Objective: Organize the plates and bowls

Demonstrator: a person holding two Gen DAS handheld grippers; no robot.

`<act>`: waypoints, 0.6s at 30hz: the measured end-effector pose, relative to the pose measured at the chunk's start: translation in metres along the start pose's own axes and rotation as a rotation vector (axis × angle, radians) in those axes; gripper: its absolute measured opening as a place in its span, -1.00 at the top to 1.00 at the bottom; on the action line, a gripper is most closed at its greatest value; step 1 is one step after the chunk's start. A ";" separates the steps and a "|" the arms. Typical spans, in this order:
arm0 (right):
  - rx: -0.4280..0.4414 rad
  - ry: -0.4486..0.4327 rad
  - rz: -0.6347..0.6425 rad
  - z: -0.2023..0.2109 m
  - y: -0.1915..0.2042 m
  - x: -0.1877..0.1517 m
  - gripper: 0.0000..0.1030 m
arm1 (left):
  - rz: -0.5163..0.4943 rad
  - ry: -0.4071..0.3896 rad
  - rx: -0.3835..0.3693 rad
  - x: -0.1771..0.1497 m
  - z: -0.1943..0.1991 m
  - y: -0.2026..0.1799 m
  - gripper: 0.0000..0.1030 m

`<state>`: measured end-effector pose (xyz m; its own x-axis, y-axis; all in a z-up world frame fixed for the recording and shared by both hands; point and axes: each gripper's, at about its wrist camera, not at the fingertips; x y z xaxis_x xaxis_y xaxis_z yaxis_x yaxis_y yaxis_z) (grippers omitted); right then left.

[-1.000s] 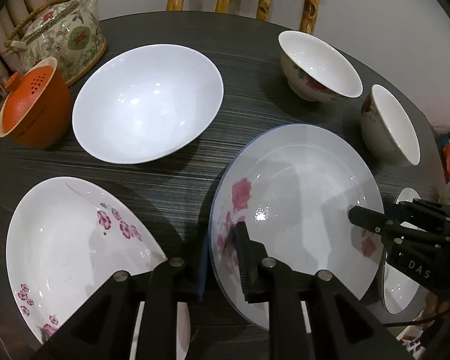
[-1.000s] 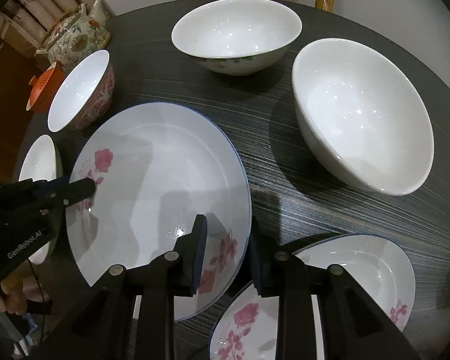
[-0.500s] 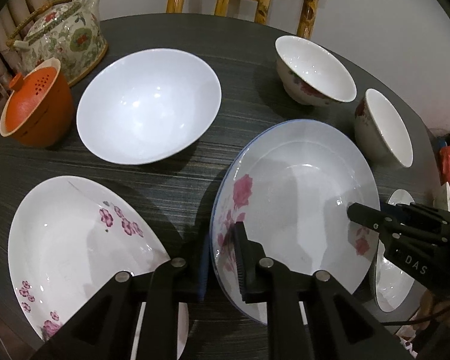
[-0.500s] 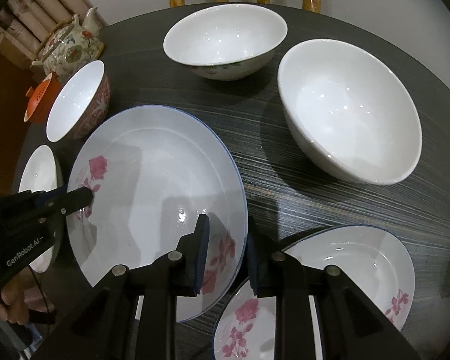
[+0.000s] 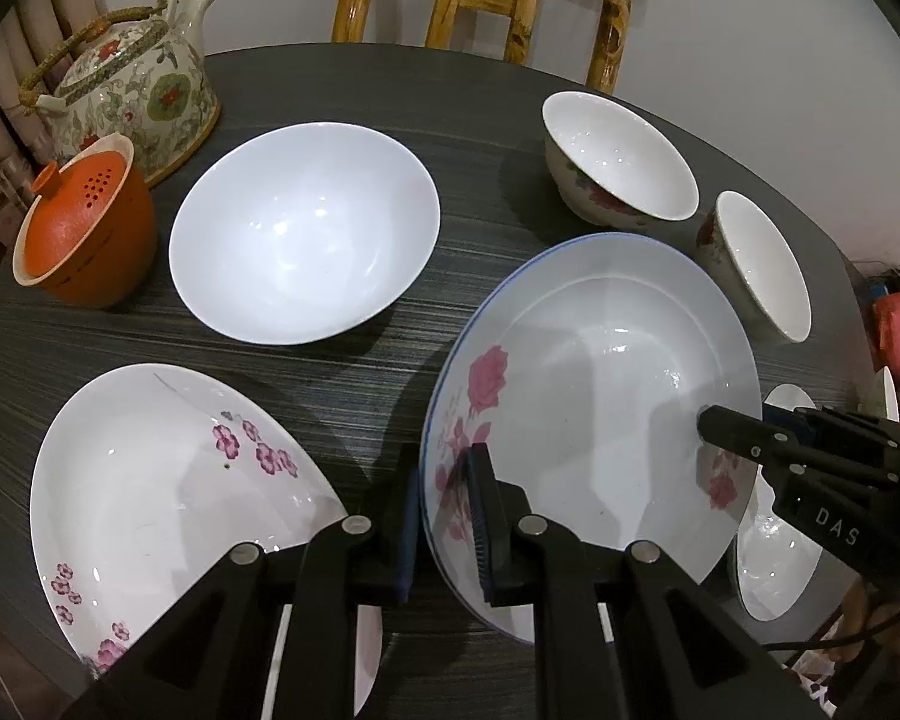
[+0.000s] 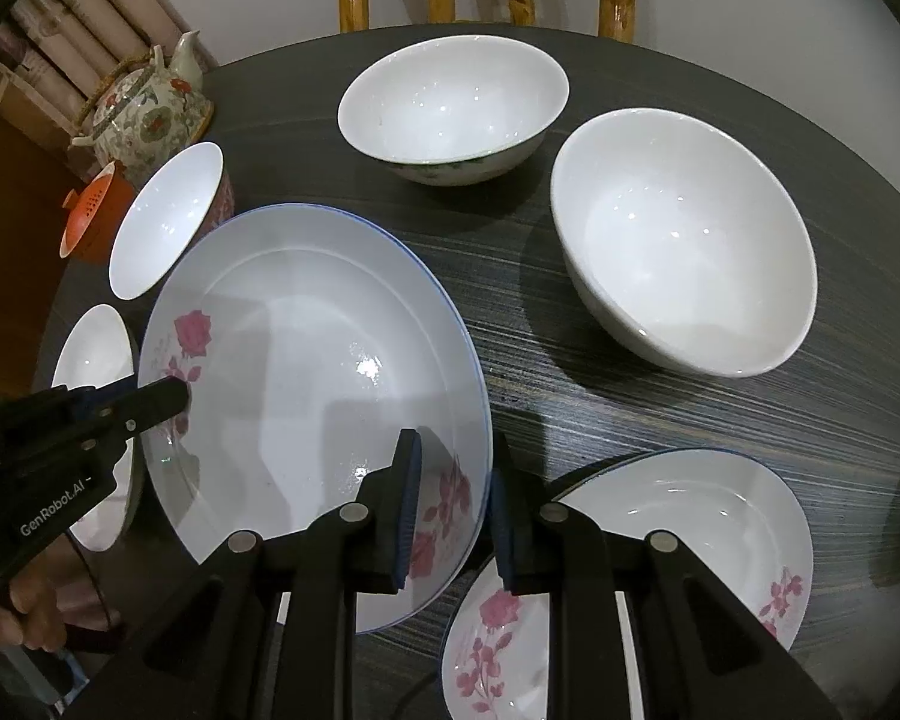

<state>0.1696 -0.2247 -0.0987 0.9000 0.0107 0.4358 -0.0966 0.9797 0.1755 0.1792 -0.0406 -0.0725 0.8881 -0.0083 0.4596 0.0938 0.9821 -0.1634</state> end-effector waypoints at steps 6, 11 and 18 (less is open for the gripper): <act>-0.006 -0.010 0.004 0.006 0.000 -0.001 0.60 | -0.003 -0.009 -0.004 0.003 0.009 0.002 0.72; -0.009 -0.021 0.006 0.014 0.004 -0.003 0.60 | -0.001 -0.023 -0.006 0.004 0.021 0.006 0.71; -0.006 -0.034 0.030 0.026 0.025 -0.001 0.61 | 0.024 -0.043 0.004 0.002 0.041 0.029 0.71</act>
<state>0.1551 -0.2055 -0.0721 0.8818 0.0337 0.4705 -0.1211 0.9802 0.1568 0.1647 -0.0039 -0.0403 0.8698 0.0232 0.4929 0.0710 0.9826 -0.1716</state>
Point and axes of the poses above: each gripper's, at about its wrist camera, not at the fingertips, and z roughly against the way its jaws point, y to its left, x to its top, and after that the axes turned 10 degrees about -y, right-handed
